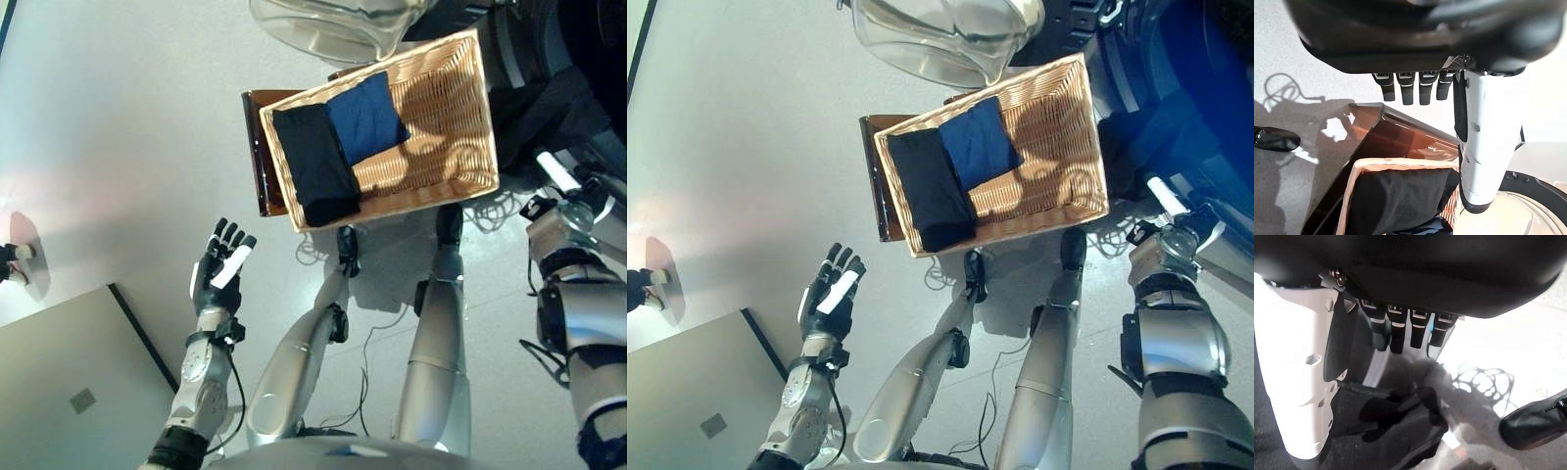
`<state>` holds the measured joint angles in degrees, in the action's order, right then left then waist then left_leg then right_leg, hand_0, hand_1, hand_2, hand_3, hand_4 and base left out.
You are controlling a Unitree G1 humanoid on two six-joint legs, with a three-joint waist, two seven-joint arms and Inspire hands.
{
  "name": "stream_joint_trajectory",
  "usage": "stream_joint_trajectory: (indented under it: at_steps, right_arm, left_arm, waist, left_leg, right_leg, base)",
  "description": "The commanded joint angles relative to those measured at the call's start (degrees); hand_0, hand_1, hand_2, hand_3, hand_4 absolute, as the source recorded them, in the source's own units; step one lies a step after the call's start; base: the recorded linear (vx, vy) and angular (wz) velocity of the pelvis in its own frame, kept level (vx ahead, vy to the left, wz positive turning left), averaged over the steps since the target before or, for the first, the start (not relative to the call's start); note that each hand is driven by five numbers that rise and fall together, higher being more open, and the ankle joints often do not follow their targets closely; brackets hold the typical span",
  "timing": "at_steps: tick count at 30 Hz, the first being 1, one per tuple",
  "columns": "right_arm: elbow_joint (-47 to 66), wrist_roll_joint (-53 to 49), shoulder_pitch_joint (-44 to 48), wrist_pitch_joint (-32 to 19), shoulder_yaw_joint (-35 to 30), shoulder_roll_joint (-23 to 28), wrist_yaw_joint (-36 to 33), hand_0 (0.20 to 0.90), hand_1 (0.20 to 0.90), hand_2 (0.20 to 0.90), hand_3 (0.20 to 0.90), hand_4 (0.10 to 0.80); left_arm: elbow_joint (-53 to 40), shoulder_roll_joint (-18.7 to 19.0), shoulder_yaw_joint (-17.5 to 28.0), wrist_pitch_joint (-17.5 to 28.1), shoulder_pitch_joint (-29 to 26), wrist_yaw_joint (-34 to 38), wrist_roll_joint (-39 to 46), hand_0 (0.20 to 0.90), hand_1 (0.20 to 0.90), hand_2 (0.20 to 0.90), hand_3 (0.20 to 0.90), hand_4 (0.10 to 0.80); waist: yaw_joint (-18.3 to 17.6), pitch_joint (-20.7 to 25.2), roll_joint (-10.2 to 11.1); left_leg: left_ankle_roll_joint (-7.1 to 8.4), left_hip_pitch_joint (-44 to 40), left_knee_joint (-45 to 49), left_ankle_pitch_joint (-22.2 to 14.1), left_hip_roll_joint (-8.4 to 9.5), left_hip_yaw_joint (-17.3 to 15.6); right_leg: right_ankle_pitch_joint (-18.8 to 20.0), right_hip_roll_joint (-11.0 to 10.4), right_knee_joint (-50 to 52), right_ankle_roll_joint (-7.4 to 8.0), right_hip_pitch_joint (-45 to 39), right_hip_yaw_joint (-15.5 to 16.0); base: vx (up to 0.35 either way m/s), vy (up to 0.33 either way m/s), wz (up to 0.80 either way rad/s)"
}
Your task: Pick up the clothes and place them into the washing machine
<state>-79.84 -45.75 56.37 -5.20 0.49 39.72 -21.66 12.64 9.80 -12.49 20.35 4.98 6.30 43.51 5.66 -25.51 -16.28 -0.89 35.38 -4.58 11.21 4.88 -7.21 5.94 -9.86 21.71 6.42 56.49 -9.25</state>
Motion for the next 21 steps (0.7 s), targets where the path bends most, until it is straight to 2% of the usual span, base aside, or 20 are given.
stream_joint_trajectory:
  at_steps: [1, 21]
  right_arm:
    - [7.1, 0.8, 16.0, -8.0, 10.0, 11.3, 3.1, 0.9, 0.9, 0.9, 0.9, 0.8]
    - [11.5, -2.6, 20.9, -10.1, 14.6, 8.9, 5.5, 0.9, 0.9, 0.9, 0.9, 0.8]
  left_arm:
    - [-6.6, 2.4, -0.2, 3.6, 0.2, 0.2, 0.9, 0.9, 0.9, 0.9, 0.9, 0.8]
    - [-4.0, 2.3, 0.0, 3.4, -0.5, -0.8, 1.4, 0.9, 0.9, 0.9, 0.9, 0.8]
  waist:
    - [-0.5, -4.3, -7.4]
    - [-0.7, -2.8, -5.1]
  left_leg:
    - [6.06, -4.2, -0.4, -2.7, -2.86, 1.2]
    - [6.39, -7.1, -0.4, -3.3, -3.25, 2.0]
  right_leg:
    - [-4.6, 1.4, -3.0, -1.93, -5.9, 1.7]
    - [-5.0, 1.4, -4.5, -1.94, -10.4, 2.8]
  base:
    - [0.0, 0.0, 0.0]
    - [0.005, 0.001, 0.0]
